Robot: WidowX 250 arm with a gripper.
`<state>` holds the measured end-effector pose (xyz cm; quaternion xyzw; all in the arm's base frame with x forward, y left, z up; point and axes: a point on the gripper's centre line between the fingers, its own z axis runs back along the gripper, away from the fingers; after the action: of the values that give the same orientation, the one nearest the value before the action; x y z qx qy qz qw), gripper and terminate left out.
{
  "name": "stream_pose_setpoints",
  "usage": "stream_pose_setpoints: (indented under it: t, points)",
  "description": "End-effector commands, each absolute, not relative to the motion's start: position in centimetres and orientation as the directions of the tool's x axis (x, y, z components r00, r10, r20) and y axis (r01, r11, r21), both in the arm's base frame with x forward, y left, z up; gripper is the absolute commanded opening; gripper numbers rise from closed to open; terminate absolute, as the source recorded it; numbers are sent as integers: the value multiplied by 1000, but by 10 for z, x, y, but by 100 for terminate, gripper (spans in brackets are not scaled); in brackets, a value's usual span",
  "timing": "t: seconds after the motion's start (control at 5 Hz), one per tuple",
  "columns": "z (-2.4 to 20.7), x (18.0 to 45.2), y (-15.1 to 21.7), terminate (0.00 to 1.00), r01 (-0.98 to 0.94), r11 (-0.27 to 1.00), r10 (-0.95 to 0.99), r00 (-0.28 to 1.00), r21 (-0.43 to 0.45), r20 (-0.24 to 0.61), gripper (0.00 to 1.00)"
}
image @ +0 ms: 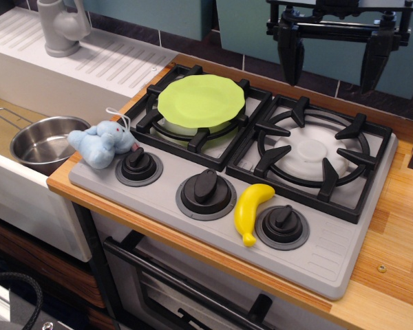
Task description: End effector reaching banana
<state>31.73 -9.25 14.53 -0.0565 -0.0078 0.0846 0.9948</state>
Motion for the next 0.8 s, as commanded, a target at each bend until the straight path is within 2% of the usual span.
stream_pose_setpoints:
  t: [0.0, 0.4, 0.6]
  points:
    - [145, 317, -93, 0, -167, 979, 169, 986, -114, 6, 100]
    - [118, 276, -92, 0, -161, 982, 171, 979, -95, 107, 100]
    - [110, 266, -92, 0, -148, 985, 159, 978, -92, 132, 100]
